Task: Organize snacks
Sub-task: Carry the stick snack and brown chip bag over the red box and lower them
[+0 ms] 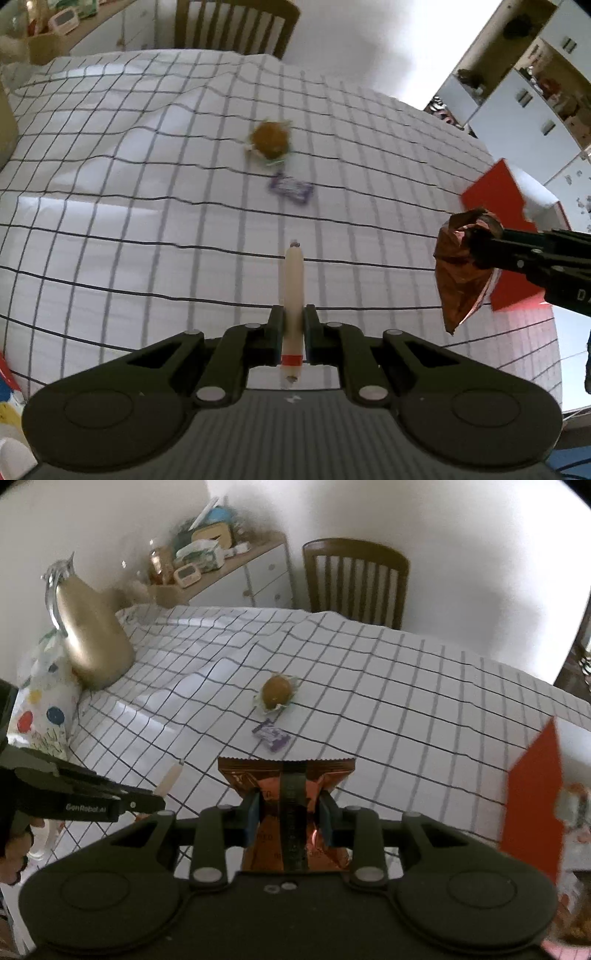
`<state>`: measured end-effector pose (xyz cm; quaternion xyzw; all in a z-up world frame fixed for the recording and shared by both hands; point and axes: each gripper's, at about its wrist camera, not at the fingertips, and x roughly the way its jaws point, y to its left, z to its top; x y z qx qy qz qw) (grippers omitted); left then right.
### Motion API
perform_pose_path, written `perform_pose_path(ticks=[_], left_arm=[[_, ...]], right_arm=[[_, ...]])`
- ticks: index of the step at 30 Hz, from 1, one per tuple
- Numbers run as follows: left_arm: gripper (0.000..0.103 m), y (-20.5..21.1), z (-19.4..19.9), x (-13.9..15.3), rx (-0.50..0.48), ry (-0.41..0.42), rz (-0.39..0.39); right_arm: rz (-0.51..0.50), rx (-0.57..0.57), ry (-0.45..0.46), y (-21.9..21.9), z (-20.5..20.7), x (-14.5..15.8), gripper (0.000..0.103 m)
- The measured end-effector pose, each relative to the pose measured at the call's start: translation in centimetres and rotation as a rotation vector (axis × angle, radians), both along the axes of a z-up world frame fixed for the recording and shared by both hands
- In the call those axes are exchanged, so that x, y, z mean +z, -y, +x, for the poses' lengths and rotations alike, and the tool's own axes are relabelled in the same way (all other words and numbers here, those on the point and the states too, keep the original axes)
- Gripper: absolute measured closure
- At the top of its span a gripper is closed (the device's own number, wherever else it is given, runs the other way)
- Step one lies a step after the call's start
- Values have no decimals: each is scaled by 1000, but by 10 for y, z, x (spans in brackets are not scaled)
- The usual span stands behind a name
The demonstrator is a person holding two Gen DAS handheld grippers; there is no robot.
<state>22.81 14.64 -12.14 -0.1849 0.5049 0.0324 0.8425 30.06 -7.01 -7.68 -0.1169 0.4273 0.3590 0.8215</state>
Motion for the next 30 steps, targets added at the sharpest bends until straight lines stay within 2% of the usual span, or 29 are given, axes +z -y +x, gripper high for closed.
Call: perform_pose_path(ticks=[14,24,30], left_arm=[[92,123,23,54,-125,79,14],[92,216,56,78,-207,131,41],[92,257,81,85,-237,146,60]], right_arm=[[50,-72,28,110,3,44,72],[55,-160,86,196,27,69,72],[55,-223,111,238,45,71,72]])
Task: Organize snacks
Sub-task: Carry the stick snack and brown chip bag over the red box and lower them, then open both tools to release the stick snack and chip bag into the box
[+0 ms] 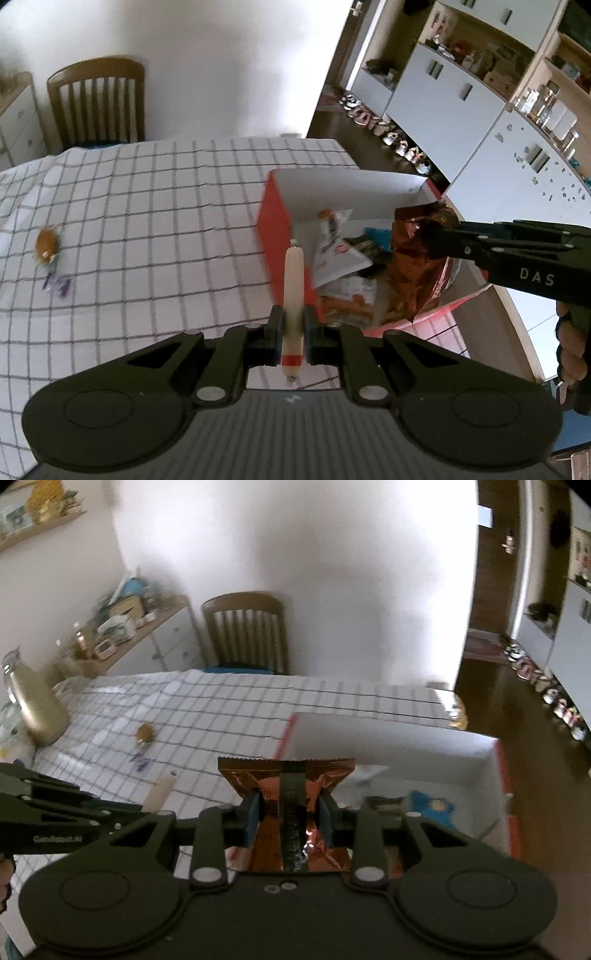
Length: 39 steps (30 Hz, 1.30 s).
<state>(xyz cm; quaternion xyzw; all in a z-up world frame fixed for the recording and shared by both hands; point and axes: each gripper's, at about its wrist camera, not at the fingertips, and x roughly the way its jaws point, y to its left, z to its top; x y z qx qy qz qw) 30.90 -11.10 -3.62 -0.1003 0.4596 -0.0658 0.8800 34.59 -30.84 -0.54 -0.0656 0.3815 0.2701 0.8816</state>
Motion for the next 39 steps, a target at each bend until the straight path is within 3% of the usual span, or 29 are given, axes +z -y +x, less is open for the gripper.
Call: perform_pose_path(ticks=[7,22,32,39], left_arm=[[92,47,34,-3,-40,-10,13],[92,126,88,-48,-111,-97,65],[92,141,107,-77,-116,-175,114],[92,138,113,-94,-93,-225,115]], right_arm=[[-27,-74,-6,40,23,-9,72],[-94,-185,-76,86,63,-40,72],[-117,-154,-115,85,70,-53,71],[-113,-145,-138,87,74,-54,62]])
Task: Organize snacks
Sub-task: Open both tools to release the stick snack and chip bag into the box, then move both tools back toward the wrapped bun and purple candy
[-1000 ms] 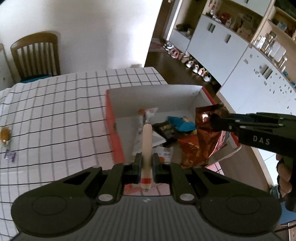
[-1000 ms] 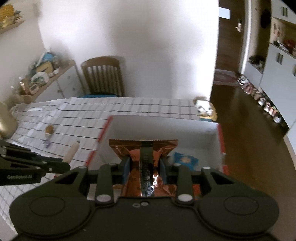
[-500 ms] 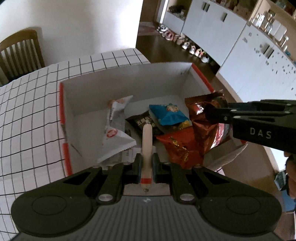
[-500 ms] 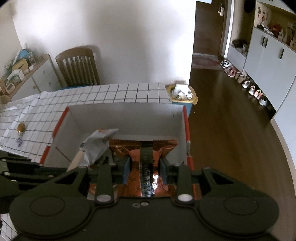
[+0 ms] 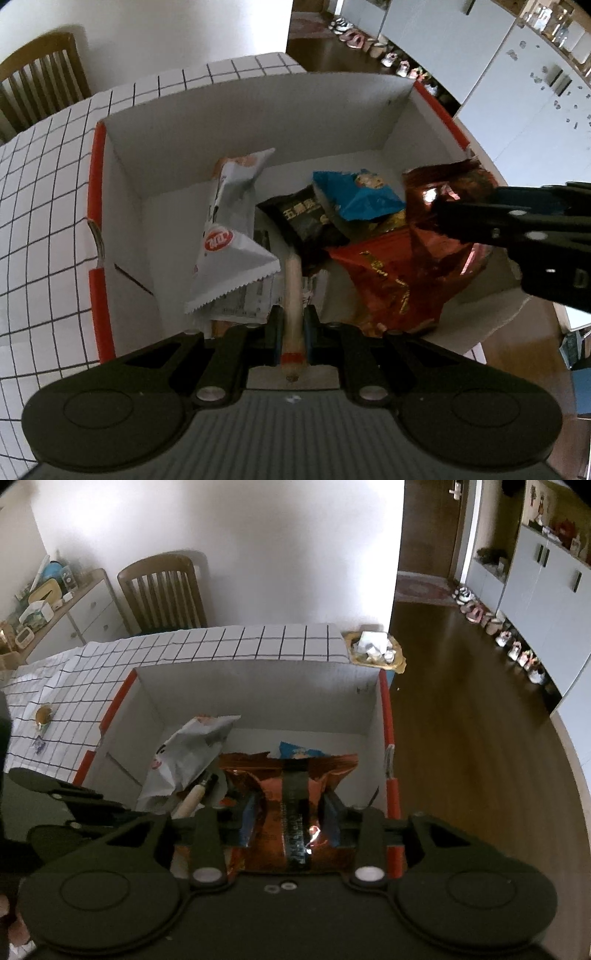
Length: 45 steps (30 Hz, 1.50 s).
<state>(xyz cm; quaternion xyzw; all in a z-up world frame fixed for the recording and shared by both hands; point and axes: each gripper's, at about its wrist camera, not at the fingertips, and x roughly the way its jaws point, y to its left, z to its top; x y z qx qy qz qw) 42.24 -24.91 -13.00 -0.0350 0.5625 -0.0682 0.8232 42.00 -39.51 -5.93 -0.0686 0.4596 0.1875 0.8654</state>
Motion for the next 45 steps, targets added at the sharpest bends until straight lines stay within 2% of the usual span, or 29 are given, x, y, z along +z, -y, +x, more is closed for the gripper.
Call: perform_pose_path(ticks=[4,9,15,21,31,45], left_arm=[[92,0,1,-8,7,-12,10],[92,-2,-1,-10,20,-17,6],[92,-4,-9,-5,37,-8,-31],[92,-11,-25,12,51,34,-64],[91,-32,-64,60,115,169,-77],[91,-71,-124,102,183,276,-91]], right_arm=[[0,-5,-3,2,0,-1,56],[-2,-5,11,7,-6,0,37],[-10,3,17,11,-10,1,29],[8,13,29,18,-19,9,29],[42,77,91,16,-49,31,22],[131,217,191,-25,-97,70,16]])
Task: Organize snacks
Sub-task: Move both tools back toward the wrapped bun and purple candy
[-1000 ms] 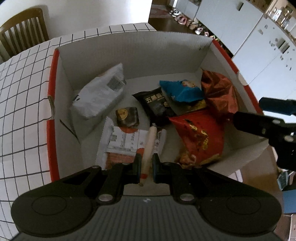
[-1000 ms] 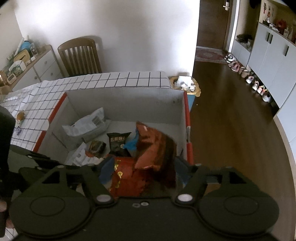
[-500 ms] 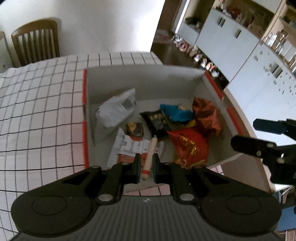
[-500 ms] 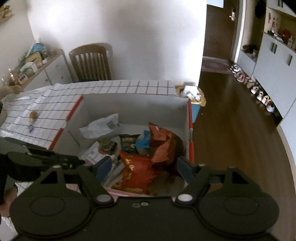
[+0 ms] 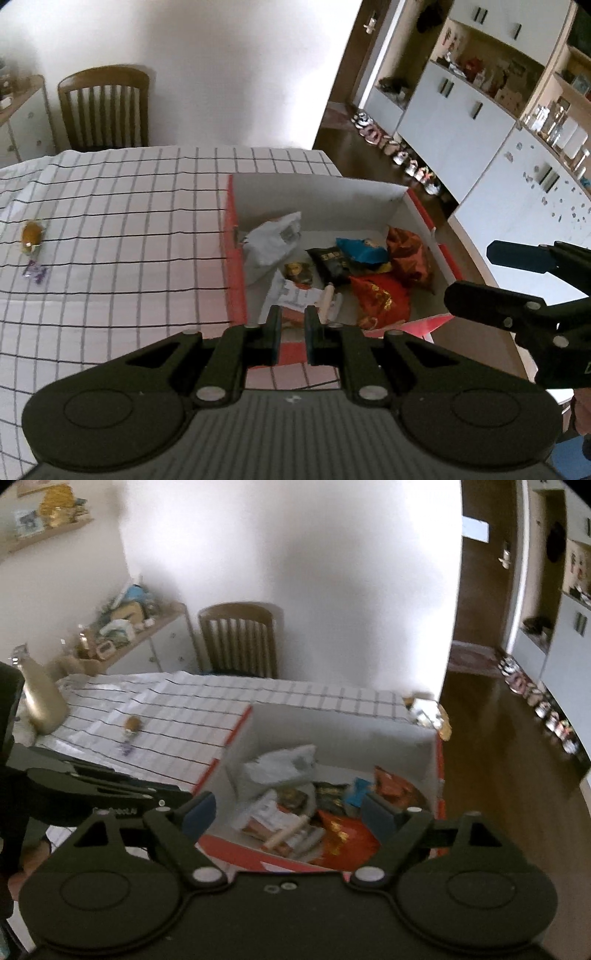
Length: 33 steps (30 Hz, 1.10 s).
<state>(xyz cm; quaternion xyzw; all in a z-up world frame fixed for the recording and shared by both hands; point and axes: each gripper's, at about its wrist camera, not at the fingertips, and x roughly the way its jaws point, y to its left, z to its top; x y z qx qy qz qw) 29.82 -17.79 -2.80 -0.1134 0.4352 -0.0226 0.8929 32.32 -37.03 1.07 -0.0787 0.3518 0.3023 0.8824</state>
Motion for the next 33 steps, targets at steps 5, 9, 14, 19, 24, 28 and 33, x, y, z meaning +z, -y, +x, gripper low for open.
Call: perform_pose_path(ticks=[5,9,14,19,24,28,33], left_arm=[[90,-22,-21,8,19,28,-2],[81,-44,-36,11,40,44,-8],[26,-78,-54,16,94,83,-25],[26,-117,-64,17,143,90,-25],[17,-162,-69,11,193,85,-24],[17,-197,-71,2,227,85,-29],[16,-236,-69,-13,259,84,-7]], right_arm=[[25,33,19,-19,-14,8,15],[39,64,20,-35,-25,11,11],[49,105,26,-62,-37,12,8],[63,144,42,-96,-46,15,1],[65,162,42,-131,-47,13,0],[60,170,29,-162,-45,9,0],[44,170,22,-205,-39,4,0]])
